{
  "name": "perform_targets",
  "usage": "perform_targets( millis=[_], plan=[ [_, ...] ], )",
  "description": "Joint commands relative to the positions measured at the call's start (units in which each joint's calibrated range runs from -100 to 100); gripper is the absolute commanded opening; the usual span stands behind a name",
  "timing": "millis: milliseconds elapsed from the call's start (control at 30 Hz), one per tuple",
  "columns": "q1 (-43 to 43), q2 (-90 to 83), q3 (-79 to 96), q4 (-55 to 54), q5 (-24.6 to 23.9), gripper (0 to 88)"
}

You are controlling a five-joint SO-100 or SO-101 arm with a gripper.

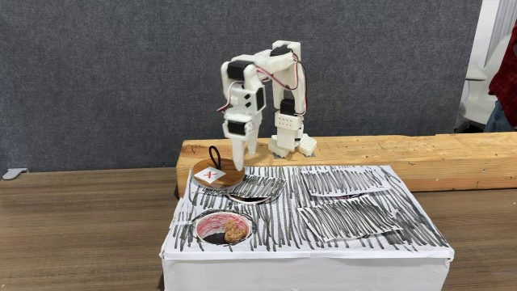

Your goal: Pick the brown debris from the hole.

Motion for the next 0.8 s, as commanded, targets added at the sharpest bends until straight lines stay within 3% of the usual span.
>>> perform_targets(
  millis=[0,500,767],
  plan=[
    [-1.5,-5.1,-1.8,0.5,0.1,22.9],
    [-3.4,-2.0,-28.2,0.5,2.4,22.9],
    [-8.2,5.4,-30.7,0.5,2.4,22.9]
  ],
)
